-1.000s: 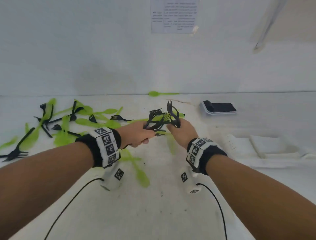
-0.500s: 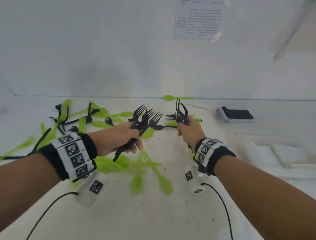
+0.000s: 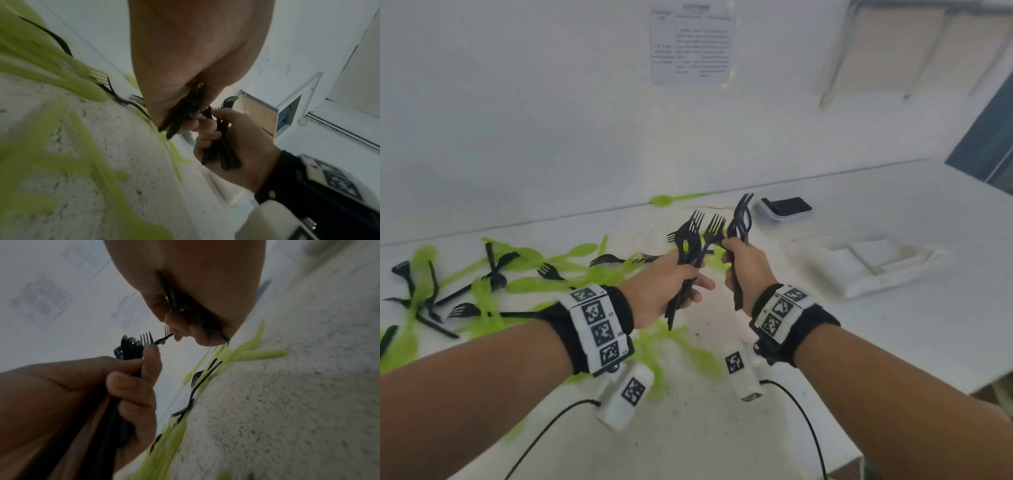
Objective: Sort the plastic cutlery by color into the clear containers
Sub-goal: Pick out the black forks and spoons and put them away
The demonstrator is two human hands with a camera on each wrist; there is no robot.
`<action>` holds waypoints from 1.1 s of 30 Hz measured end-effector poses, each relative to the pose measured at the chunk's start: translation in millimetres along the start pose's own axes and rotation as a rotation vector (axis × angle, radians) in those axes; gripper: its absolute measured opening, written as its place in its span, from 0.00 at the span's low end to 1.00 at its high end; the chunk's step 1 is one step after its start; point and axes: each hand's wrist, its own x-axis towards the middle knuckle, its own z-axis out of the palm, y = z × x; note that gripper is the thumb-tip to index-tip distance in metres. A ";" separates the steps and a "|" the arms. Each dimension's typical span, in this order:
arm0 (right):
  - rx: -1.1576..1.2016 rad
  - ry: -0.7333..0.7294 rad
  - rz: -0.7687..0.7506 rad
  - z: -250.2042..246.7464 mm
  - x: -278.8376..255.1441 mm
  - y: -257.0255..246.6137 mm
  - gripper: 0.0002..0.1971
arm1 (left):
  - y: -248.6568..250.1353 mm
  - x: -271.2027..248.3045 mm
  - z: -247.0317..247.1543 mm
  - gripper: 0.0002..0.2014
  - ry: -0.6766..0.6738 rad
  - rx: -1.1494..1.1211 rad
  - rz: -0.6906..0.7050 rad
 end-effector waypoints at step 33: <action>0.211 -0.309 0.114 -11.2 35.2 -8.2 0.09 | 0.9 4.2 30.4 0.14 0.037 -0.027 -0.068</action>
